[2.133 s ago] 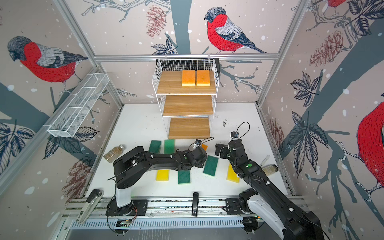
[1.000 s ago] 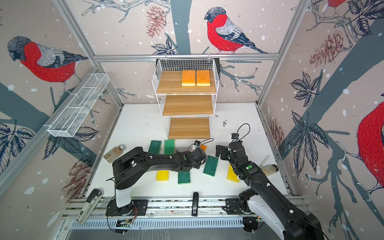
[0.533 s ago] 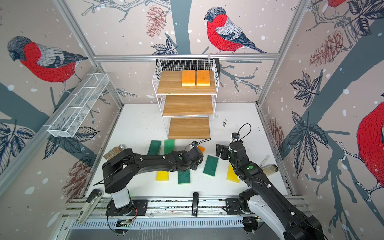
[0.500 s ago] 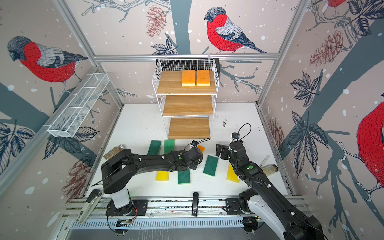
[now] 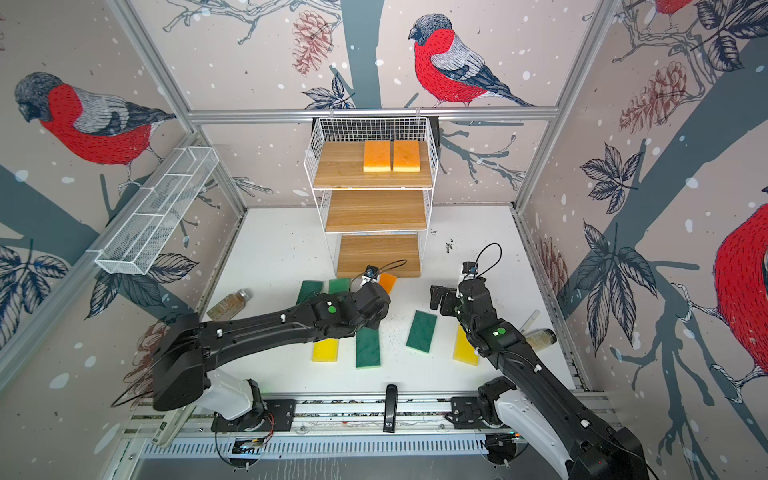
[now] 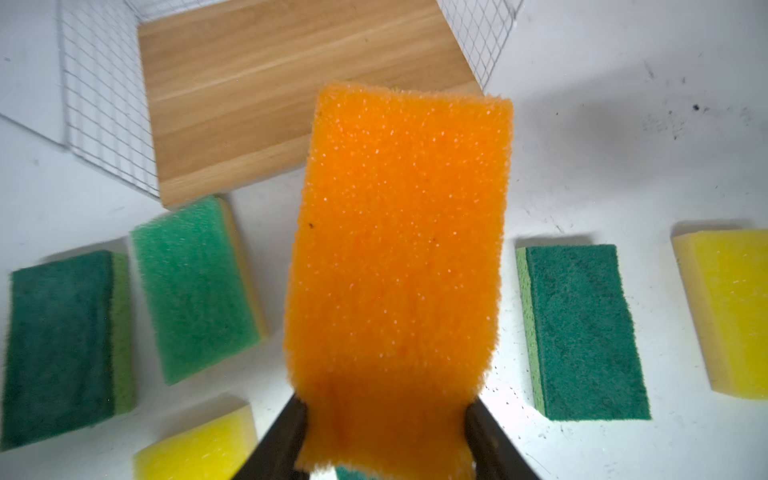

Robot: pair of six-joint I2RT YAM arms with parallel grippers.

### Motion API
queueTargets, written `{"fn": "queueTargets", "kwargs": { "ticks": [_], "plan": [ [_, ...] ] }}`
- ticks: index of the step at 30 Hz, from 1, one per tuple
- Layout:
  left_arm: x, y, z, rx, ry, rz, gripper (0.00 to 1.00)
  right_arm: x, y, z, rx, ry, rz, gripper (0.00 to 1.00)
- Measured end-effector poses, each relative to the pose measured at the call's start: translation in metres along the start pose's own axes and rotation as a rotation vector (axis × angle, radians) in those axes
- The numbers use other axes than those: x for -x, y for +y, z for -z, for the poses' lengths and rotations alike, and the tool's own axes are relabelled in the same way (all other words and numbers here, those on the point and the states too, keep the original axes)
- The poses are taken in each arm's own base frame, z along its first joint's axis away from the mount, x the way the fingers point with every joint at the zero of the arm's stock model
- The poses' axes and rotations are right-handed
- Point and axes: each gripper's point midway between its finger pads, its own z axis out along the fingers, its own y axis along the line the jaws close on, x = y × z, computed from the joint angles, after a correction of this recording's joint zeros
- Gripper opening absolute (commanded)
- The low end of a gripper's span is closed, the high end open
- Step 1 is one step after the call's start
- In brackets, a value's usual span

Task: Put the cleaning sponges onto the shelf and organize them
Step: 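Lift the orange sponge with the left gripper up to the top shelf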

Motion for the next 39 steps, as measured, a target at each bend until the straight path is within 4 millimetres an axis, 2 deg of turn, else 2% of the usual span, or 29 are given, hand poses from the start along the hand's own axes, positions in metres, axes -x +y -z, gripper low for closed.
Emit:
{"fn": "queueTargets", "kwargs": {
  "ticks": [9,17,23,30,39],
  "plan": [
    [0.042,0.030,0.063,0.034,-0.144,0.055,0.51,0.007,0.005,0.001,0.018,-0.010,0.001,1.00],
    [0.086,0.062,0.134,0.037,-0.330,0.116,0.53,0.008,0.008,0.003,0.031,-0.012,0.002,1.00],
    [0.123,0.071,0.171,0.048,-0.424,0.120,0.54,0.010,0.010,0.005,0.044,-0.018,0.005,1.00],
    [0.167,0.073,0.200,0.073,-0.510,0.084,0.55,0.016,0.014,0.008,0.062,-0.035,0.011,1.00],
    [0.235,0.072,0.208,0.139,-0.578,0.082,0.55,0.017,0.018,0.009,0.081,-0.042,0.024,1.00]
  ]
}}
